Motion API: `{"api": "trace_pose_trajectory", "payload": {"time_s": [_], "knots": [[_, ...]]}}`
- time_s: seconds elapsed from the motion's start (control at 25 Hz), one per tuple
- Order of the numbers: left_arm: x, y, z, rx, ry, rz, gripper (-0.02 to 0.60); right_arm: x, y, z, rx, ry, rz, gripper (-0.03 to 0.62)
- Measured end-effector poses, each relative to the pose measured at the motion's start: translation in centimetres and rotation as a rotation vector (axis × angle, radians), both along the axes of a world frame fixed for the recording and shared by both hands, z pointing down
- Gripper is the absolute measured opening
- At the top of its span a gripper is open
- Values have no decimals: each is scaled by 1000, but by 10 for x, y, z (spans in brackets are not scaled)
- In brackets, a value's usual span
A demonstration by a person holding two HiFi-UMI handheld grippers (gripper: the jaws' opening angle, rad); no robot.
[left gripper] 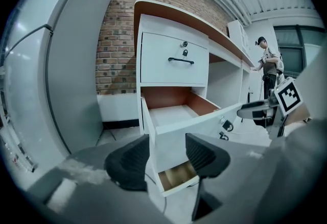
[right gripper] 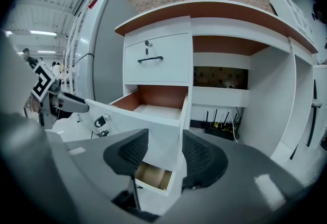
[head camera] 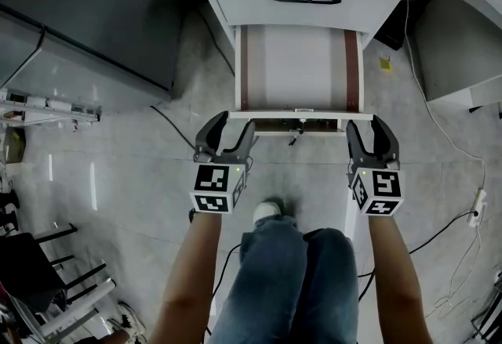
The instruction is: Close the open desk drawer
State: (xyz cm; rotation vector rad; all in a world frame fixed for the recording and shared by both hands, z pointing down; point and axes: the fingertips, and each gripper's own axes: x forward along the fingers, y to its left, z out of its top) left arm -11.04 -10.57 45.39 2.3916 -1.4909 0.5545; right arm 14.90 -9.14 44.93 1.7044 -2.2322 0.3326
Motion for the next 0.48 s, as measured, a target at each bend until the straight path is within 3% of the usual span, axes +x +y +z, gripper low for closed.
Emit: {"api": "trace_pose_trajectory", "payload": {"time_s": [0.2, 0.48], "knots": [[1, 2, 0, 109, 19, 45, 172, -1, 1, -1, 119, -35, -35, 177], [1, -2, -4, 207, 43, 62, 161, 1, -3, -6, 193, -77, -56, 187]]}}
